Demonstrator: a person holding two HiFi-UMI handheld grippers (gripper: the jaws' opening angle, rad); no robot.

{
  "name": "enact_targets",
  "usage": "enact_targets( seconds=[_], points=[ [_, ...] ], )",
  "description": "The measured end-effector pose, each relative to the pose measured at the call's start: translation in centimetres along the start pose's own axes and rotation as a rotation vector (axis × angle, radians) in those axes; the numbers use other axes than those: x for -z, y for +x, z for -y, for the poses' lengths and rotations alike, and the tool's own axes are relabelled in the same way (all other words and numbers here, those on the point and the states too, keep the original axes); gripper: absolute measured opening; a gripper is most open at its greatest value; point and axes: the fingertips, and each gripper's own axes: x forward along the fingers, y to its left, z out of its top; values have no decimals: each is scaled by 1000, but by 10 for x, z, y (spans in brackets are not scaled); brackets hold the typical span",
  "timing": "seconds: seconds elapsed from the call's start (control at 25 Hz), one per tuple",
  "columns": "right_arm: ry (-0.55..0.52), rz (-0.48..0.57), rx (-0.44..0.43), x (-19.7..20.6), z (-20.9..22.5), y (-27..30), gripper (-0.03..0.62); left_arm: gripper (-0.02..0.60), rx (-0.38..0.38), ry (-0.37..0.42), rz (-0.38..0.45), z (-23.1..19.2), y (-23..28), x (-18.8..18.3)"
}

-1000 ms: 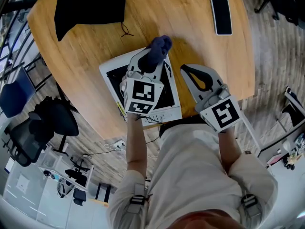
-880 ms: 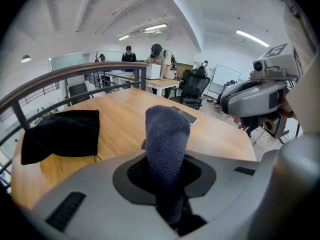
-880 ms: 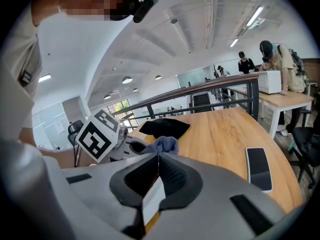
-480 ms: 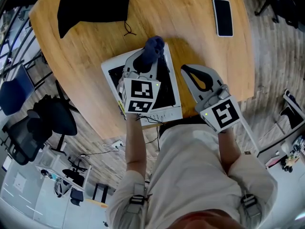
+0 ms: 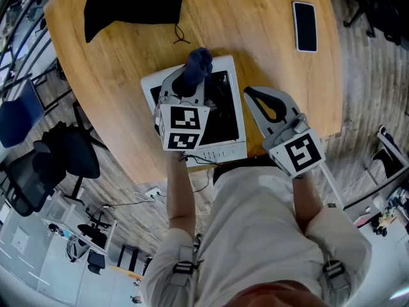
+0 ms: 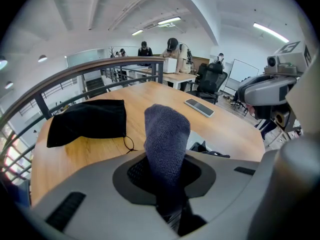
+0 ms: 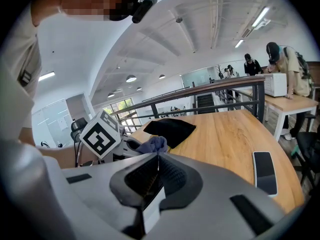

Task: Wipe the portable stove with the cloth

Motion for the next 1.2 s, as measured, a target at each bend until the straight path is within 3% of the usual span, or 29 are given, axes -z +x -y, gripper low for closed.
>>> enact_targets(
  seconds=[1.2],
  points=[
    [-79, -42, -119, -11, -72, 49, 21, 94, -193, -93, -15, -78, -43, 44]
  ],
)
